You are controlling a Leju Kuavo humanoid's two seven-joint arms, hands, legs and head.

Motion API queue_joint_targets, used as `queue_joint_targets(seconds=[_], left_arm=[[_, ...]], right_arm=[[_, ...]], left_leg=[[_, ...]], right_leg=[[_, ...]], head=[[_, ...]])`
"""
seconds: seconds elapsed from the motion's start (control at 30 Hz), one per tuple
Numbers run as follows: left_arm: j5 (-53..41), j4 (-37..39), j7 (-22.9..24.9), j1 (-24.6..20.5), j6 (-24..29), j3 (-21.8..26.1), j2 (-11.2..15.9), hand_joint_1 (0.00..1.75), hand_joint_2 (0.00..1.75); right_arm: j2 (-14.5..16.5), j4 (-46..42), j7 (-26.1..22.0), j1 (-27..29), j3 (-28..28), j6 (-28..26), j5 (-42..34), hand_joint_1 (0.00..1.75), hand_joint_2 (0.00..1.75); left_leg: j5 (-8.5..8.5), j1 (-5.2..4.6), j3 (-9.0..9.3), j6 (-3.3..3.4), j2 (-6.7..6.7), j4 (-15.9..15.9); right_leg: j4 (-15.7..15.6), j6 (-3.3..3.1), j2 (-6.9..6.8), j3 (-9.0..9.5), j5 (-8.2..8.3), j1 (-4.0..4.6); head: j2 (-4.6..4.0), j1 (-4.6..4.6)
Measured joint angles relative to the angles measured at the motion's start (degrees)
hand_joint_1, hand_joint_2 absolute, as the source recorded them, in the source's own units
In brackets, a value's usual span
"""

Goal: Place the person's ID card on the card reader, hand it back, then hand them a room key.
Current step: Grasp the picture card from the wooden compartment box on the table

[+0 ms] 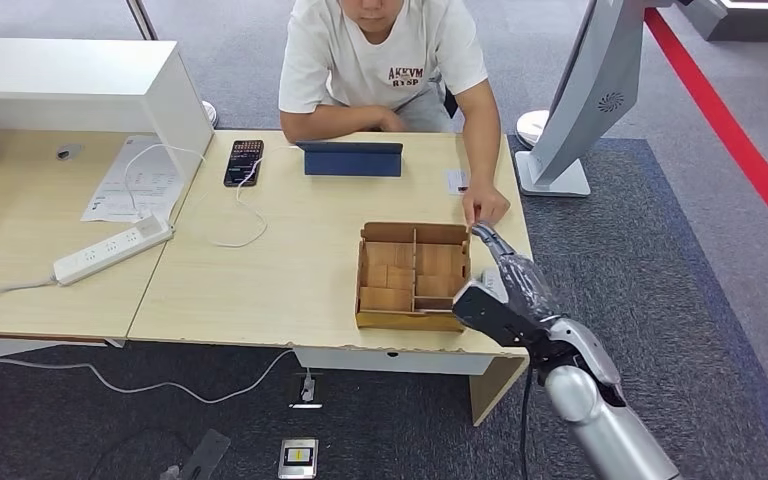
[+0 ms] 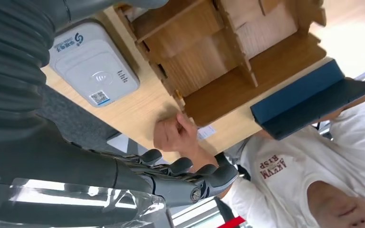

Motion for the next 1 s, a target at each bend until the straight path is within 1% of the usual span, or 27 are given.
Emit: queue_joint_targets(seconds=[0.13,0.27,0.37,0.43,0.57,0.73,0.87,1.0], left_arm=[[0.5,0.0,-0.1,0.0,0.0,-0.2,0.0,0.0,1.75],[0.7,0.0,-0.1,0.0,0.1,-0.4,0.0,0.0,1.75],[0.9,0.0,-0.2,0.1,0.5,-0.6,-0.1,0.0,1.75],[1.1,0.0,-0.2,0.2,0.7,-0.6,-0.2,0.0,1.75],[1.5,0.0,-0.2,0.2,0.9,-1.0,-0.3,0.0,1.75],[1.8,0.0,-0.2,0.2,1.1,-1.6,-0.4,0.0,1.75],[2.3,0.0,-0.2,0.2,1.2,-2.0,-0.5,0.0,1.75],[2.6,0.0,-0.1,0.2,1.4,-2.1,-0.6,0.0,1.75]], right_arm=[[0.6,-1.4,0.7,0.8,1.7,0.3,2.5,0.0,1.75],[1.2,-2.4,3.3,0.9,3.1,-1.1,6.4,0.0,1.75],[1.5,-2.3,5.3,0.9,3.7,-5.8,10.6,0.0,1.75],[1.6,-1.8,5.7,0.9,4.0,-9.3,13.1,0.0,1.75],[1.6,-0.6,6.1,0.9,4.4,-12.8,15.6,0.0,1.75],[1.6,2.2,6.8,1.0,4.8,-18.4,19.7,0.0,1.75],[1.5,5.2,8.3,1.0,5.1,-21.2,23.8,0.0,1.75],[1.4,7.8,9.3,1.0,5.4,-22.3,25.1,0.0,1.75]], left_leg=[[0.0,0.0,-0.01,0.0,0.0,0.0],[0.0,0.01,-0.01,0.0,0.01,0.0],[0.0,0.0,-0.02,0.0,0.01,0.0],[0.0,0.0,-0.02,0.0,0.01,0.0],[0.0,0.0,-0.02,0.0,0.01,0.0],[0.0,0.0,-0.01,0.0,0.01,0.0],[-0.01,0.0,-0.01,-0.01,0.01,0.0],[0.0,0.0,-0.01,0.0,0.01,0.0]], right_leg=[[0.0,-0.02,0.0,-0.01,-0.02,0.0],[0.0,-0.03,0.0,-0.01,-0.02,0.01],[0.0,-0.02,0.0,-0.01,-0.02,0.0],[0.0,-0.02,0.0,0.0,-0.02,0.0],[0.0,-0.02,0.0,-0.01,-0.02,0.0],[0.0,-0.03,0.0,-0.02,-0.02,0.0],[0.0,-0.03,0.0,-0.03,-0.02,0.0],[0.0,-0.03,0.0,-0.03,-0.02,0.0]], head=[[0.0,-0.01],[0.0,-0.01],[0.0,0.0],[0.0,0.0],[0.0,0.01],[0.0,-0.01],[0.0,0.0],[0.0,-0.01]])
